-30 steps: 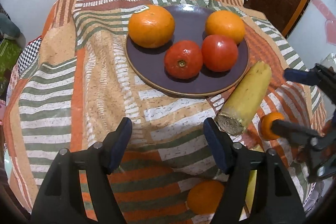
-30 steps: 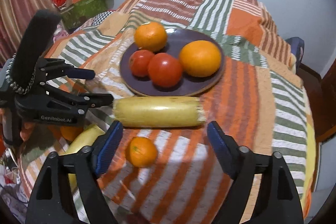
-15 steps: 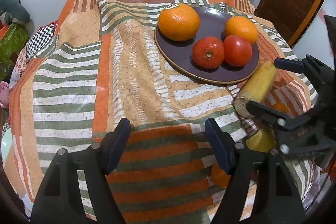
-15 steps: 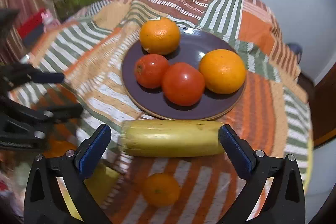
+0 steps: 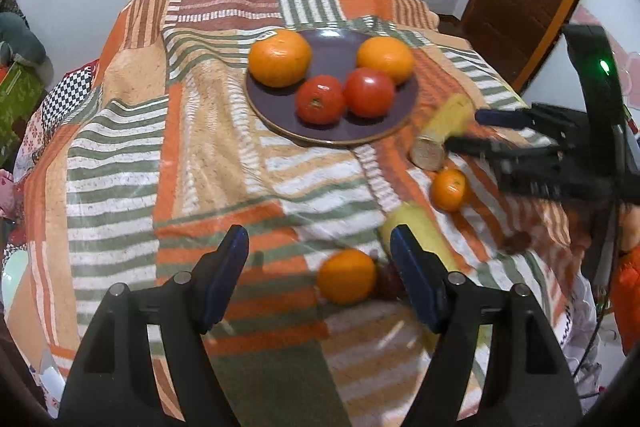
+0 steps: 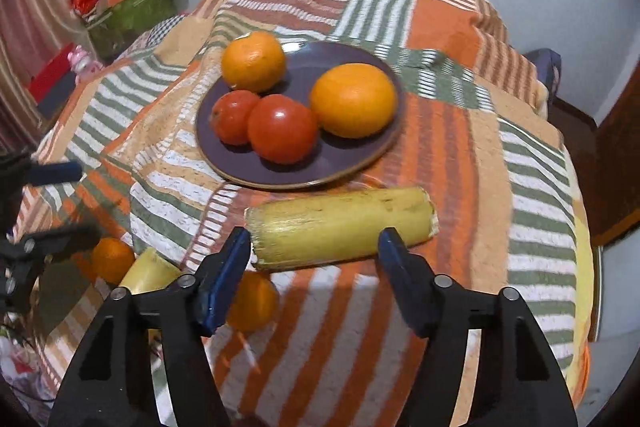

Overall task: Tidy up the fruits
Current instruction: 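Grasp the yellow squash with the left gripper and lift it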

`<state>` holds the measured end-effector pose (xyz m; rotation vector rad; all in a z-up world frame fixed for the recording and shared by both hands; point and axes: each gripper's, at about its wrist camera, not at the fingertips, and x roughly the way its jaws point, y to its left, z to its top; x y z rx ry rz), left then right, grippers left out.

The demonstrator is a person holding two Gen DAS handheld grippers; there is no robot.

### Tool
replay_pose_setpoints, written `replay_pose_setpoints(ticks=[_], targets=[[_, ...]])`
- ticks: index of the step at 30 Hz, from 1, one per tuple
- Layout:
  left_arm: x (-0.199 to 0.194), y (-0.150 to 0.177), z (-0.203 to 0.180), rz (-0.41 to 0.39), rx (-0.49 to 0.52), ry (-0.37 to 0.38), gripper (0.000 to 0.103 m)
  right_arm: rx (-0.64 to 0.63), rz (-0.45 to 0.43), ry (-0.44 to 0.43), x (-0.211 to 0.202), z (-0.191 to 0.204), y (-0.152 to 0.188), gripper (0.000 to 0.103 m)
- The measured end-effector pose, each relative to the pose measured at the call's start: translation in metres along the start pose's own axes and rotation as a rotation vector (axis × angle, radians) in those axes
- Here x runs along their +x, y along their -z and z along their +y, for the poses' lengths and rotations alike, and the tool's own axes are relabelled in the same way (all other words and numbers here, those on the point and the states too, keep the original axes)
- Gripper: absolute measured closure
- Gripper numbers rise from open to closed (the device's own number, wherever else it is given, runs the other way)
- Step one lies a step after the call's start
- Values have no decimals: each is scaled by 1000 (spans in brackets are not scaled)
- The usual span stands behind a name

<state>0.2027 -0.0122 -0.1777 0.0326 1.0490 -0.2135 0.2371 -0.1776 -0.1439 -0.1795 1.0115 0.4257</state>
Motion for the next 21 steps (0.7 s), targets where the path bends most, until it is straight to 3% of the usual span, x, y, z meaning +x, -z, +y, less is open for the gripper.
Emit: replay_pose_setpoints(ticks=[4,8,16,19,21], targets=[[-6,9,-16,6,-1,-1,28,57,-9,33,-10,-22,7,48],[-8,18,-29,24,-46,47,28,95,-6,22,-26,-37,24,49],[-1,41,-66,50,-33,37,28,48,-53,10,-58,-24,50,49],[7,47,-70,74,-54,36,38,31,-59,5,-61,-21,52,48],[12,51,-72,83,-58,37,51,22,-63,1,-62,-19,54,48]])
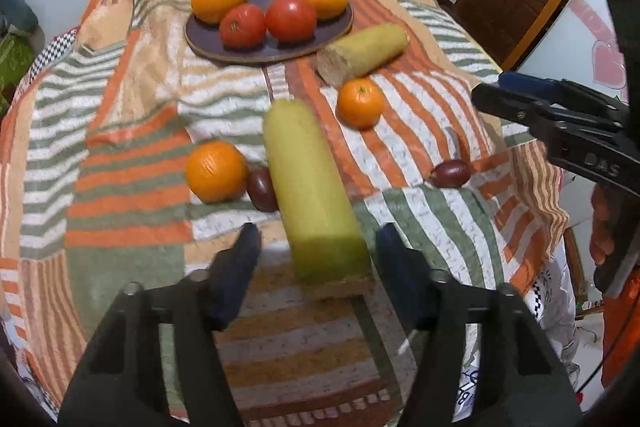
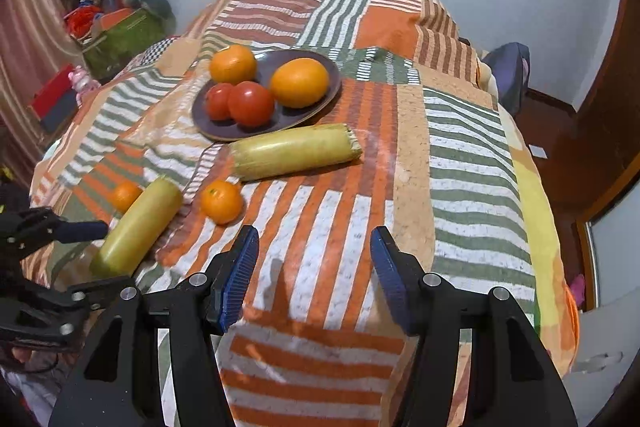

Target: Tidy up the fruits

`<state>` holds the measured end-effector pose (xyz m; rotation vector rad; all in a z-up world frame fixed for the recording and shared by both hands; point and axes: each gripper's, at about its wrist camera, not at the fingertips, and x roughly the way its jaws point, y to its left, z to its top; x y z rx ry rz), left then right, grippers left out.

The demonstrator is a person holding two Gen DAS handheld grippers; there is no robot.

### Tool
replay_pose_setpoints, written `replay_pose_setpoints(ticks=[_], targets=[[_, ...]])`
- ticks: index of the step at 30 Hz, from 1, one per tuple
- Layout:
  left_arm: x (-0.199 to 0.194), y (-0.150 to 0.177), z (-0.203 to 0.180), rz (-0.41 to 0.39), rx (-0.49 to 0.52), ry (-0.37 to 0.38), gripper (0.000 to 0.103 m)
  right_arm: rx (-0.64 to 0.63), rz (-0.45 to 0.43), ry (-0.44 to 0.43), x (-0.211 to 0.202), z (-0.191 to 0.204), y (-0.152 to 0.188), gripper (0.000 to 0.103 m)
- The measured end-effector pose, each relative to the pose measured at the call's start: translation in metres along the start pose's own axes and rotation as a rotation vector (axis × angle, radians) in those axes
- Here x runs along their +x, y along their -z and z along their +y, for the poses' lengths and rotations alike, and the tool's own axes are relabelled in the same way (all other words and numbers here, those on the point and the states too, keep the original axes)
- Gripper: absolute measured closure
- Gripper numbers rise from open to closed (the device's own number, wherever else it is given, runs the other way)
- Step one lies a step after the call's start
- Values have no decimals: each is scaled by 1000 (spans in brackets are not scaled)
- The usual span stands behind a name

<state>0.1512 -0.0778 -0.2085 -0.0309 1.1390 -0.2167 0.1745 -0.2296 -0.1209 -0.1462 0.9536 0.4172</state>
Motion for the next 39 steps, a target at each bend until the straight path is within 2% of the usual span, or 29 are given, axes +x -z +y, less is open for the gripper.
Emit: replay_pose_setpoints(ticks=[3,7,11,16,21,24,26,32,34,37,39], targets=[[2,0,-3,-19,12,-14,62,1,0,-6,0,0,3,47],[-3,-2,-5,-45,39,-33,63,14,5,-13,0,0,7,47],[-17,-13,2,-80,50,-17,66,15,-8,-14,0,3,5,40],[-28,-42,17,-108,75,-24,67,4,-24,-19,6,12,-6,39],[-25,-73,39,-93,74,1,67,-8,-22,-38,18,23,-22,39],[-26,-87,56,-121,82,-78,67,-18,-12,-51,31,30,-32,38],[-26,-92,71,-129,62,-107,67,-27,6,-53,43,35,-39,38],[-30,-97,122,-137,-45,-80,67,-50,46,-32,74,45,-55,38],[-28,-99,129,-133,-68,-61,67,-60,45,-9,80,47,-57,34],[-27,-101,128,-141,-66,-67,67,-80,27,28,81,48,-59,33],[-27,-103,123,-151,-48,-84,67,-65,24,20,78,40,-58,39]])
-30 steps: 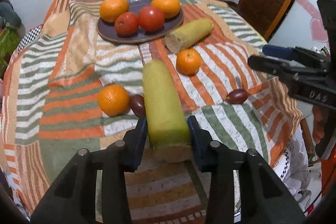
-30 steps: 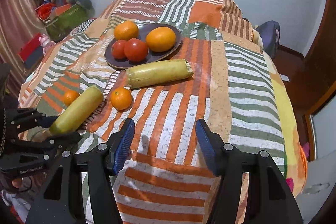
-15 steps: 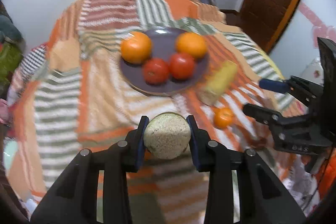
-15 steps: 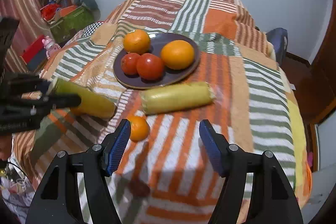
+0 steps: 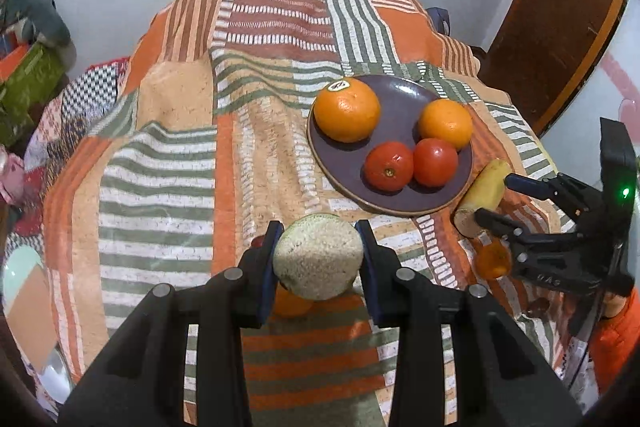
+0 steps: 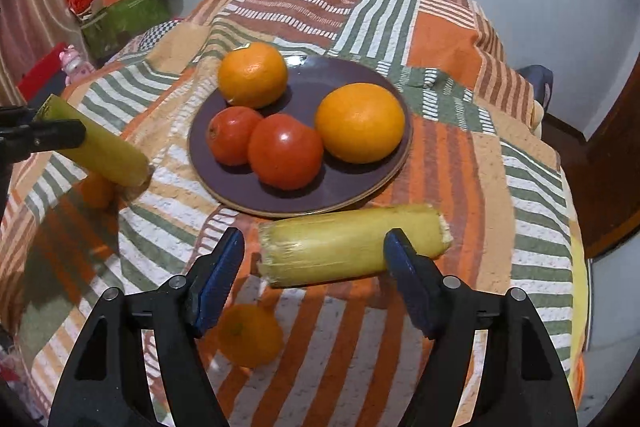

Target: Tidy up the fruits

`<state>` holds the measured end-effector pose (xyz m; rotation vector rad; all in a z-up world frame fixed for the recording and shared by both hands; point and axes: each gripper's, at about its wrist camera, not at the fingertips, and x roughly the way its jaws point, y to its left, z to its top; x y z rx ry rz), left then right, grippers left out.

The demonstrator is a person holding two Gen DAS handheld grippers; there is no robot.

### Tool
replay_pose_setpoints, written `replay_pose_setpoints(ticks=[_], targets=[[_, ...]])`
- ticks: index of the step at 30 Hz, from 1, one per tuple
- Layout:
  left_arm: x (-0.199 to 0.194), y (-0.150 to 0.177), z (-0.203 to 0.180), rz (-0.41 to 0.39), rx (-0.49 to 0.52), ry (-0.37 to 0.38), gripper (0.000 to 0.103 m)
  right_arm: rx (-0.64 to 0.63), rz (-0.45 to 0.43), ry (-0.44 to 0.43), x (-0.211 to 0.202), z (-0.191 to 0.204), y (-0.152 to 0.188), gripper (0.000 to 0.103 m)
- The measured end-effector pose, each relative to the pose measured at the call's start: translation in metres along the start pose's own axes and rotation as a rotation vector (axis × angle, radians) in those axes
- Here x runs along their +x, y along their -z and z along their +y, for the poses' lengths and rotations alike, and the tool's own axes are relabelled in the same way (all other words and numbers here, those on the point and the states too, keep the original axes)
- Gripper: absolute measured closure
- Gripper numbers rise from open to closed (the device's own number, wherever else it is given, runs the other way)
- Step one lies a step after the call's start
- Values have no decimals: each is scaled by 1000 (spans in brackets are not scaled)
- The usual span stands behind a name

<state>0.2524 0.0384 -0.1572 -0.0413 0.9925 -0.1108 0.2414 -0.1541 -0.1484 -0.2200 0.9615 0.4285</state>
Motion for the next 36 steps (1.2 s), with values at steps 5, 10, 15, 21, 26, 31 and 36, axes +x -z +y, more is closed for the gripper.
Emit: replay_pose_setpoints(ticks=[5,10,15,21,26,31,36], targets=[[-3,-5,-16,-2,32,23,67,37,21,-85,-10,-24,18,47],[-15,-1,-33,-10,52,54,67,32,65,10,-17,-44,41,72],[-20,15,-46,-6,75,64,67,160,79,-64,-29,-74,60,73],[-19,20,-55,-5,103,33,68,147,-8,-63,-40,-47,40,22],[-14,20,-54,5,105,32,68,113,-23,36,-11,-21,2,13],[-13,22,-55,-7,114,32,68,204,27,122,16,-33,-10,8],[-10,22,-57,-23,126,28,68,331,90,73,32,-54,-1,0]])
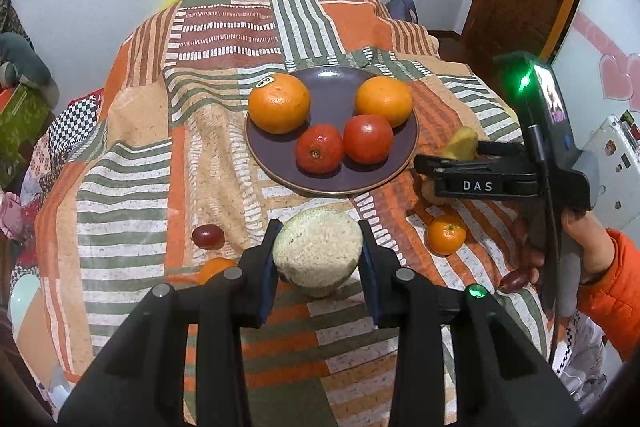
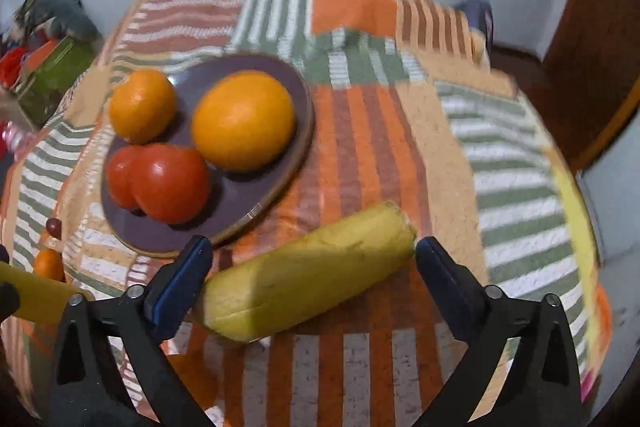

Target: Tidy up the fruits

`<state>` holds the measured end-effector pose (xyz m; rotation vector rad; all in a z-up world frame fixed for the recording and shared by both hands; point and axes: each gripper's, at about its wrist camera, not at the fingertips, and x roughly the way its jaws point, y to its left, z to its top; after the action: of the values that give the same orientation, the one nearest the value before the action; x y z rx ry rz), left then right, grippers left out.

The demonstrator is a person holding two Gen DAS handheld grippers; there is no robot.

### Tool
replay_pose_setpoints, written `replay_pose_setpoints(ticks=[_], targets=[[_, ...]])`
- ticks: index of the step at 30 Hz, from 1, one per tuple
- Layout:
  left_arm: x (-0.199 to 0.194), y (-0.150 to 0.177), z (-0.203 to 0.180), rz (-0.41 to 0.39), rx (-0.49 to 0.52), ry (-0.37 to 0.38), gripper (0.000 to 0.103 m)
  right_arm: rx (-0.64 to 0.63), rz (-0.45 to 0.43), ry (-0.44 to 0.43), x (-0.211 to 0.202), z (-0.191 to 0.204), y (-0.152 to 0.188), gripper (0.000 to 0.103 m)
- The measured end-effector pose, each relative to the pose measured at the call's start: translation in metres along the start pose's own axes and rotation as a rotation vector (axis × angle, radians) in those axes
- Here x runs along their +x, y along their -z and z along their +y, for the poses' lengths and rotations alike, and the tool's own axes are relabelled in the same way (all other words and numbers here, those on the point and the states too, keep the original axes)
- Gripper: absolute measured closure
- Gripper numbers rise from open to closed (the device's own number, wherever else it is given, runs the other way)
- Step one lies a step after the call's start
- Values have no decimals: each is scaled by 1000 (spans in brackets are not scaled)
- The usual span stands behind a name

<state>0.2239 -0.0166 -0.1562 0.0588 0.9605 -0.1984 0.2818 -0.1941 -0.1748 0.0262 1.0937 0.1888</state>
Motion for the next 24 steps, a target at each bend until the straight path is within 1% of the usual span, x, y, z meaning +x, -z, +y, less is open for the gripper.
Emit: replay_pose_setpoints(ticks=[6,8,9,10,11,12,14,18,22,24], targets=[[1,0,1,-10,-11,0,68,-17,47,-52,4,-4,-3,0],[0,0,1,-9,-11,1,68,-41,51,-69,4,-3,-2,3],[0,0,1,-7,-11,2,68,-56,42,-78,0,-5,-2,14],[0,1,2,-6,-11,3,68,-67,30,-111,-5,-10,-4,24],[0,2,2,-5,-10,5,67,-62,35,-140,-9,-15,-5,31],[-1,2,2,-4,-11,6,67,-53,37,-161,-12,-19,-5,37],[0,2,3,-3,-16,9,67,-33,50,-215,-16,-31,-5,42],[0,3,3,-10,-22,4,67,-6,76,-250,-18,-41,-1,42],[0,3,0,-14,-16,-7,68,14,72,-237,-10,-34,-2,42],[0,3,0,-12,-11,-7,68,-7,48,-222,-9,-23,-4,45]])
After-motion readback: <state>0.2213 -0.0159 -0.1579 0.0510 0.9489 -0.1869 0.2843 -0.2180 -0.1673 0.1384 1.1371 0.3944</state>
